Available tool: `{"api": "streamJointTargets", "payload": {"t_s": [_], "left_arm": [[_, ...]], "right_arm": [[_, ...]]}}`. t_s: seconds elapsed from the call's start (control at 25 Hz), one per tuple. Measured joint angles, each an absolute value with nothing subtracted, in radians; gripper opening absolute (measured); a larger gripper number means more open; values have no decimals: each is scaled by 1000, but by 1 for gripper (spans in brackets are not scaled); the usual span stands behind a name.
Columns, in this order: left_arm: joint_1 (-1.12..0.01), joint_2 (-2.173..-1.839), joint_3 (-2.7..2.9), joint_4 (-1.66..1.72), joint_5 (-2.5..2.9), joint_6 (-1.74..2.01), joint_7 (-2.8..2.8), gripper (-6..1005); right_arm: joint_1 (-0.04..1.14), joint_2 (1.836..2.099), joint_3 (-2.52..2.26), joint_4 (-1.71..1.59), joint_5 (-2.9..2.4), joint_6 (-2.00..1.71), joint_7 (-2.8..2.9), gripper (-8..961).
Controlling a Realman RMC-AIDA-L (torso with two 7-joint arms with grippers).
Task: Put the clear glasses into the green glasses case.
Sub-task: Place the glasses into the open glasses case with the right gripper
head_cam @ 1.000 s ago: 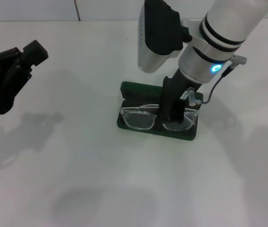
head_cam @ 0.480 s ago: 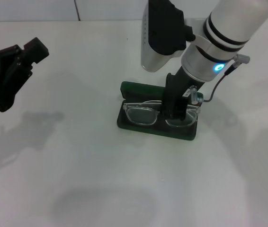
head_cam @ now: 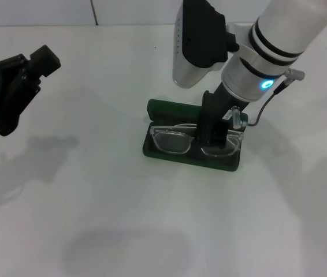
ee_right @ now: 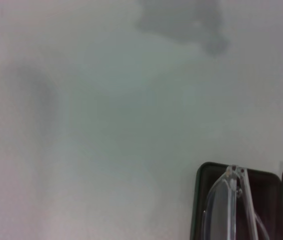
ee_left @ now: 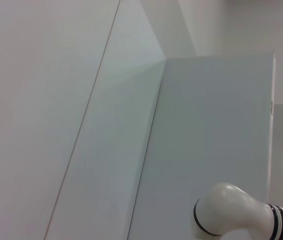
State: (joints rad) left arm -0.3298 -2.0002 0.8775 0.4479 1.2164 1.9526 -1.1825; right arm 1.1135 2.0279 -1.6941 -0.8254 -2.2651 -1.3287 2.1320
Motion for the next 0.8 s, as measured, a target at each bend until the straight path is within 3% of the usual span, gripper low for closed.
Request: {"api": "streamJointTargets", "payload": {"t_s": [0.8], "left_arm": [[-323, -2002, 877, 448, 1216, 1954, -1184, 31]], "right_arm": [[1111, 2028, -1693, -823, -2268, -1326, 2142, 107]]}}
